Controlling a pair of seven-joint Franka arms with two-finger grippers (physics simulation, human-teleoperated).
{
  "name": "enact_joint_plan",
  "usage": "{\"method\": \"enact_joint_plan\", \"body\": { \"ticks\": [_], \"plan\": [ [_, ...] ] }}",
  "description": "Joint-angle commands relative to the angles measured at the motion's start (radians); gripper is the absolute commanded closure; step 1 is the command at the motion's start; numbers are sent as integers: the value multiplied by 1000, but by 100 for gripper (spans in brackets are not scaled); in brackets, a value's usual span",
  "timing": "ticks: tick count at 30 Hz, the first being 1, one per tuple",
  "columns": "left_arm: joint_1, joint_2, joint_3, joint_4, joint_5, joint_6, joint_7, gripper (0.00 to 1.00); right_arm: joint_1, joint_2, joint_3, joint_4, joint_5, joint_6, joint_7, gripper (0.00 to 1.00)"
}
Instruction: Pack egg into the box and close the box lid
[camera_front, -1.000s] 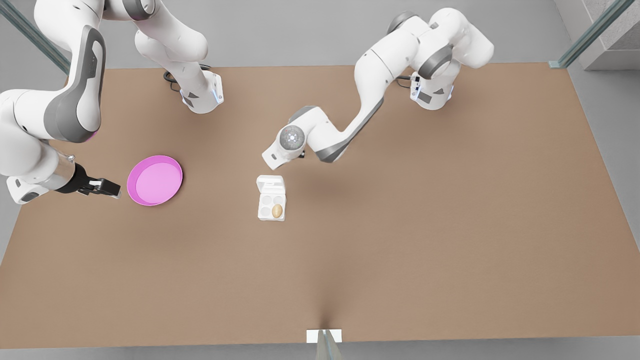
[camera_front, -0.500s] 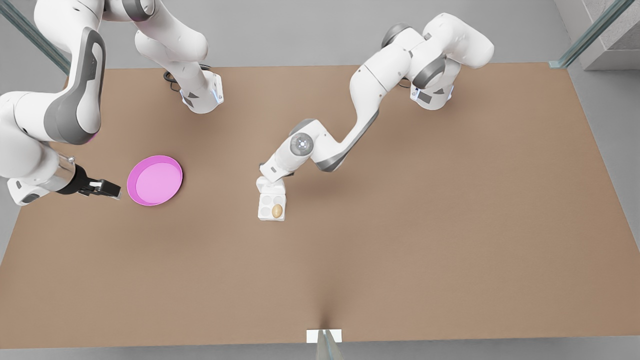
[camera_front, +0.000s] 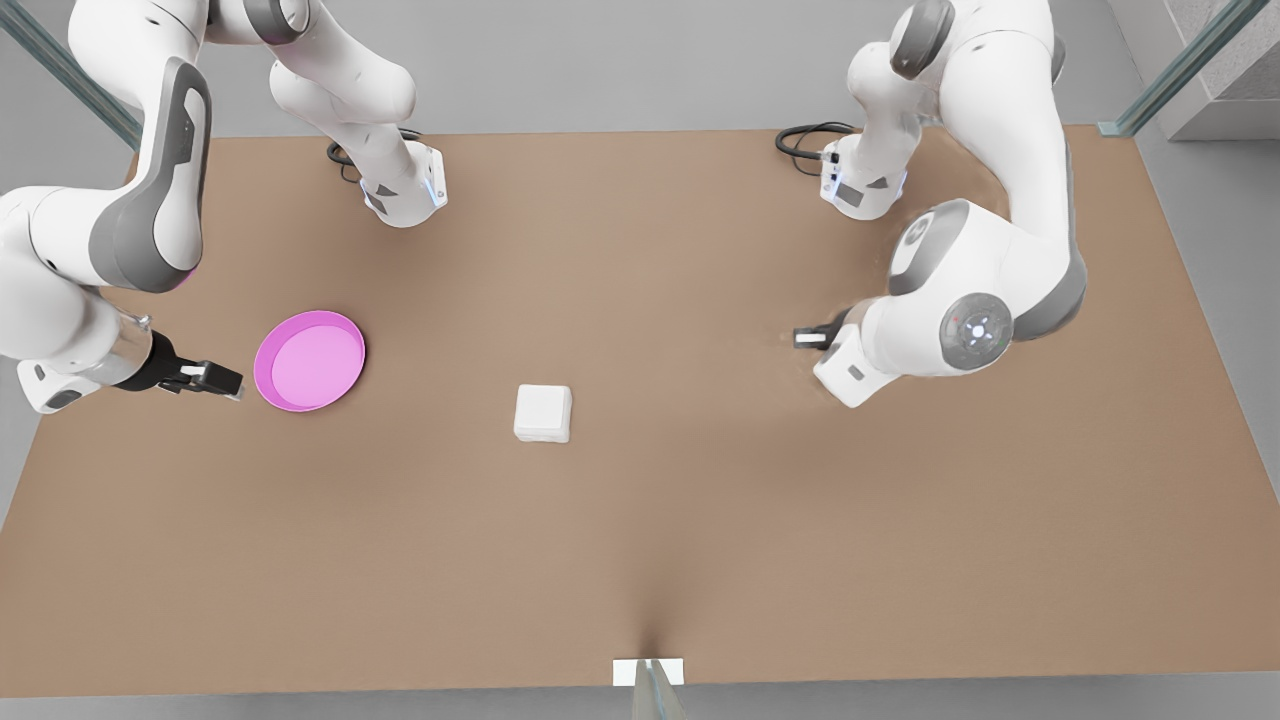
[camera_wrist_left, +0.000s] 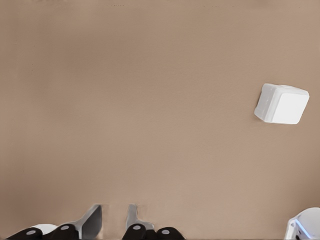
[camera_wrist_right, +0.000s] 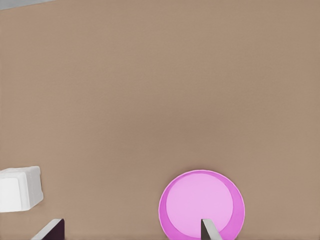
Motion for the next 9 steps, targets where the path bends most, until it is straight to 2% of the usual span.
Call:
{"method": "enact_joint_plan", "body": {
  "ticks": [1, 2, 3, 9],
  "plan": [
    [-10, -10, 8, -1, 192, -4, 9, 0, 0, 0, 0, 0, 0, 0, 0, 0],
    [5, -111, 15, -140, 194, 61, 21, 0, 0, 0, 0, 0, 0, 0, -1, 0],
    [36, -228, 12, -323, 191, 236, 13, 0, 0, 0, 0, 0, 0, 0, -1, 0],
    [38, -219, 12, -324, 180, 228, 4, 0, -2, 0, -2, 0, 0, 0, -1, 0]
  ]
}}
